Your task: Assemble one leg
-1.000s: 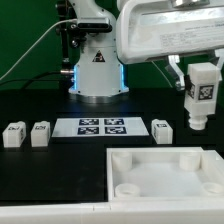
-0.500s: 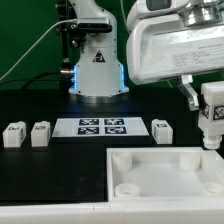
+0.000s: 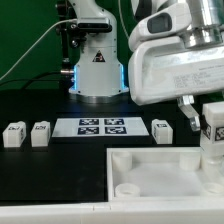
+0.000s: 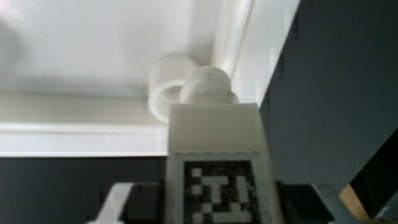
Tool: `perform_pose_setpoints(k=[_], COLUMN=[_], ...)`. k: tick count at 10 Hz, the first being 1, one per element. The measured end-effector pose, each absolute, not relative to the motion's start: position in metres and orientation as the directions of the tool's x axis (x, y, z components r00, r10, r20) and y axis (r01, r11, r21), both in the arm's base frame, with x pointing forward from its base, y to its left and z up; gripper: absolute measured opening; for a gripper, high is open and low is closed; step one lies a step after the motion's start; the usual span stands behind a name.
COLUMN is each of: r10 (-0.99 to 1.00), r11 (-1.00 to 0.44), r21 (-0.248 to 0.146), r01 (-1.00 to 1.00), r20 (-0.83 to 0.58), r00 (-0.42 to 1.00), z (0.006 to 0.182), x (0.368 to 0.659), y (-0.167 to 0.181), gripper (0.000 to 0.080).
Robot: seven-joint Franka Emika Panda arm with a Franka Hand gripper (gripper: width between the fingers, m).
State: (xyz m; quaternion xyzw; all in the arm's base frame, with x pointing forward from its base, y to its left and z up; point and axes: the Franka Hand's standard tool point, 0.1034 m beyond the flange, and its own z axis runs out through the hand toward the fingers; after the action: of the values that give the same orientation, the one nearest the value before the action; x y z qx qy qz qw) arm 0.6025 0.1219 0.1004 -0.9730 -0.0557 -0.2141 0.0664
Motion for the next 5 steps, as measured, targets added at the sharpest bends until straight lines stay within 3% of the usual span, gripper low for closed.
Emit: perform_pose_setpoints(k=[3,5], r10=[0.074,0.070], r11=[-0.985,-0.986], r21=[-0.110,-0.110], r01=[0.132,0.128], r20=[0.421,0.426], r00=[0.904,0.902], z=[0.0864,0.0861], x=[0.6053,0.6100], y=[0.1222,0.1206], gripper=[0.0292,0.0292])
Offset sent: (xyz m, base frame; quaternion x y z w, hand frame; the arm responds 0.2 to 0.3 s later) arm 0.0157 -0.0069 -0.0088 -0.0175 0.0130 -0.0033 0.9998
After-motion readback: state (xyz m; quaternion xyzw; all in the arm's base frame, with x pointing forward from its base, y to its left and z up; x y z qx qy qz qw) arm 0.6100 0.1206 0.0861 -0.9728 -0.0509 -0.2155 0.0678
